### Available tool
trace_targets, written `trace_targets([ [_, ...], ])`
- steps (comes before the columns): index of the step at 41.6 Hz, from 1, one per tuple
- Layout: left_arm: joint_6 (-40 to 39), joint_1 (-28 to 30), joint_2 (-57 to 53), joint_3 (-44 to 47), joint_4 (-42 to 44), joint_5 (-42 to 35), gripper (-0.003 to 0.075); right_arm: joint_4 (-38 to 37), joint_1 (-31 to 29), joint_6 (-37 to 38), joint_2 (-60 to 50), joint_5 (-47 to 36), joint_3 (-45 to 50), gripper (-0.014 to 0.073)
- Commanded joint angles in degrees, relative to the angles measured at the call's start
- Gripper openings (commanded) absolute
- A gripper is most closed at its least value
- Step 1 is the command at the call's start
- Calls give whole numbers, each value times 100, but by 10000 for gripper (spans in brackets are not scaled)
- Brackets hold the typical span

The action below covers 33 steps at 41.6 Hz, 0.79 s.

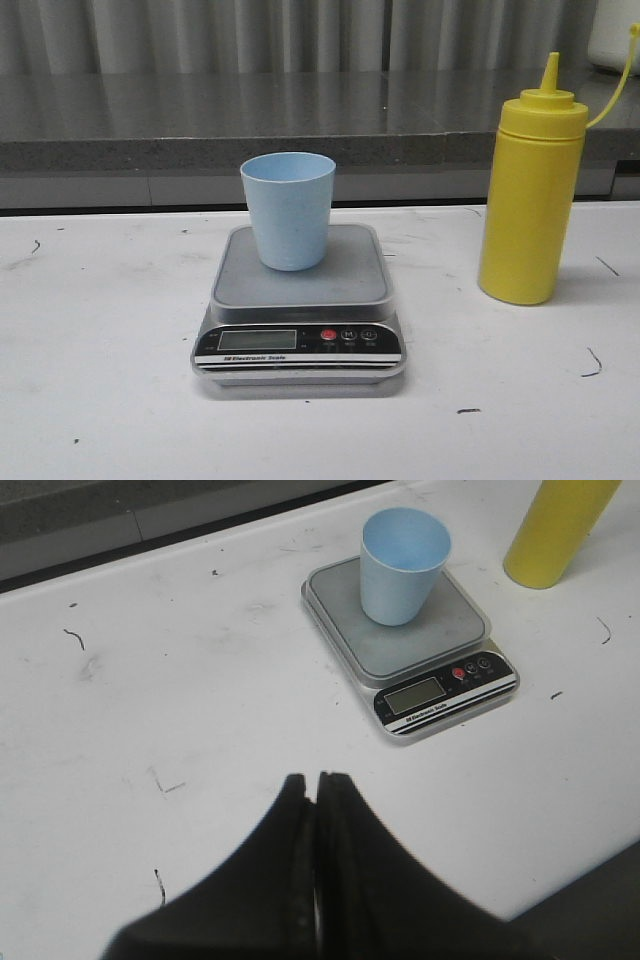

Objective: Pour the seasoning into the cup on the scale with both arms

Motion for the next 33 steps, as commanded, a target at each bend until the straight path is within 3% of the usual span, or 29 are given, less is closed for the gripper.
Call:
trace_targets([
  [1, -36, -2, 16, -131, -11, -408, -20, 32, -14, -64, 23, -375, -134, -68],
  [7, -36, -2, -74, -54, -11, -488, -20, 32, -14, -64, 23, -375, -134, -68],
  [15, -36, 775, -510, 353, -16, -684, -20, 32, -14, -64, 23, -375, -134, -68],
  [27, -36, 2323, -1843, 2309, -316, -3389, -20, 32, -14, -64, 23, -375, -134, -68],
  [33, -36, 2813, -2552, 3369, -480, -4203, -20, 32, -14, -64, 23, -375, -134, -68],
])
